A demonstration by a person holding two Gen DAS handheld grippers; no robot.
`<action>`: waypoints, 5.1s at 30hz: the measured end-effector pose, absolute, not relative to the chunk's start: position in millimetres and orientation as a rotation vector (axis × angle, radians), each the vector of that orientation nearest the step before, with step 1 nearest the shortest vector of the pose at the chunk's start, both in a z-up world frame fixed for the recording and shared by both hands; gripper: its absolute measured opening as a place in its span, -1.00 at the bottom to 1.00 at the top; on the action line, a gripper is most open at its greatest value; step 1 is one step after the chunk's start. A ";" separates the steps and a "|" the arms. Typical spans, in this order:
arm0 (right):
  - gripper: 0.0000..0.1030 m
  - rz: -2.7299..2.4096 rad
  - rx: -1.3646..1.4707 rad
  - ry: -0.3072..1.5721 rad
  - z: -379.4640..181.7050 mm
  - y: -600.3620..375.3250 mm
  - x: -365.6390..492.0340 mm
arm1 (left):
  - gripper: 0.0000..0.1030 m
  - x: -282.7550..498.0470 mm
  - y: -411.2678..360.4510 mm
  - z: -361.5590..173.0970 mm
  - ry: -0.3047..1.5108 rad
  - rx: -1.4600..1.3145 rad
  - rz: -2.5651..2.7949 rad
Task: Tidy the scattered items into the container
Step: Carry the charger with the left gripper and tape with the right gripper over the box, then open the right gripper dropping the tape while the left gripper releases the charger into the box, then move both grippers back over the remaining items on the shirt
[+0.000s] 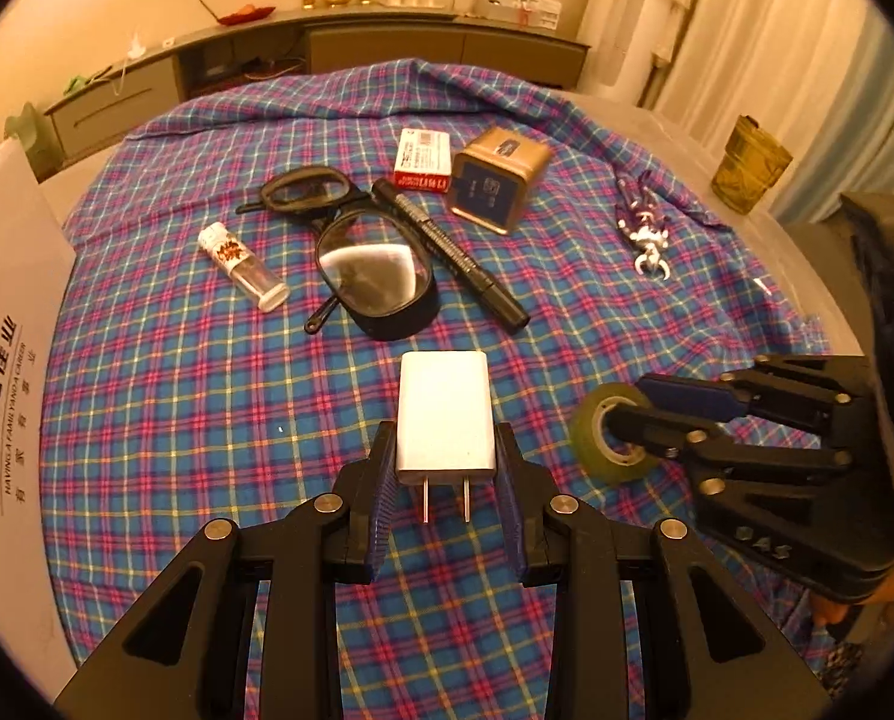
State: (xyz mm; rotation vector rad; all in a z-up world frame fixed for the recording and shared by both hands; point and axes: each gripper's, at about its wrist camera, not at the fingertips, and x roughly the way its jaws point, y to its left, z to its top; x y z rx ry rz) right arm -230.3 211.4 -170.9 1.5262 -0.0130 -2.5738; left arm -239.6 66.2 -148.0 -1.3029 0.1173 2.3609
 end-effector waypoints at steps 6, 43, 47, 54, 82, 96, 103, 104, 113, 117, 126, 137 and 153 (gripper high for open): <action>-0.70 -2.588 1.498 0.013 -168.0 204.3 -229.1 | -0.39 -234.8 53.9 -126.5 0.070 -1.252 2.384; -0.71 -2.483 1.113 -0.058 -57.3 58.2 -201.6 | -0.39 -190.5 -138.1 -40.4 -0.442 -1.048 2.633; -0.71 -2.468 1.062 -0.014 -38.1 33.0 -202.7 | -0.39 -191.2 -150.7 -35.8 -0.488 -1.028 2.645; -0.71 -2.442 1.009 0.051 -16.7 -6.5 -206.4 | -0.39 -187.3 -178.3 -28.9 -0.574 -0.993 2.674; -0.71 -2.385 0.964 0.285 -1.2 -96.8 -249.7 | -0.39 -196.4 -273.3 -60.6 -0.954 -1.109 2.765; -0.70 -2.332 1.063 0.391 -22.5 -129.3 -318.5 | -0.39 -207.0 -242.7 -71.0 -0.817 -1.192 2.717; -0.70 -2.289 1.144 0.343 -35.0 -146.5 -355.3 | -0.39 -210.4 -240.2 -76.4 -0.816 -1.225 2.699; -0.70 -2.285 1.155 0.344 -36.4 -149.4 -360.6 | -0.39 -210.7 -241.0 -77.0 -0.821 -1.228 2.697; -0.70 -2.243 1.244 0.429 -52.9 -181.1 -396.3 | -0.39 -211.9 -241.3 -81.3 -0.856 -1.249 2.664; -0.70 -2.231 1.270 0.441 -59.6 -190.4 -406.9 | -0.31 -215.3 -240.3 -86.0 -0.878 -1.285 2.643; -0.44 -2.256 1.290 0.332 -59.3 -182.4 -414.4 | -0.16 -211.7 -261.0 -84.6 -1.034 -1.217 2.675; -0.22 -2.243 1.268 0.108 -51.5 -140.3 -384.0 | -0.05 -208.9 -258.6 -71.0 -0.971 -1.111 2.766; -0.11 -2.252 1.099 -0.074 -24.2 -74.1 -316.6 | -0.05 -201.1 -224.5 -42.7 -0.682 -0.856 2.867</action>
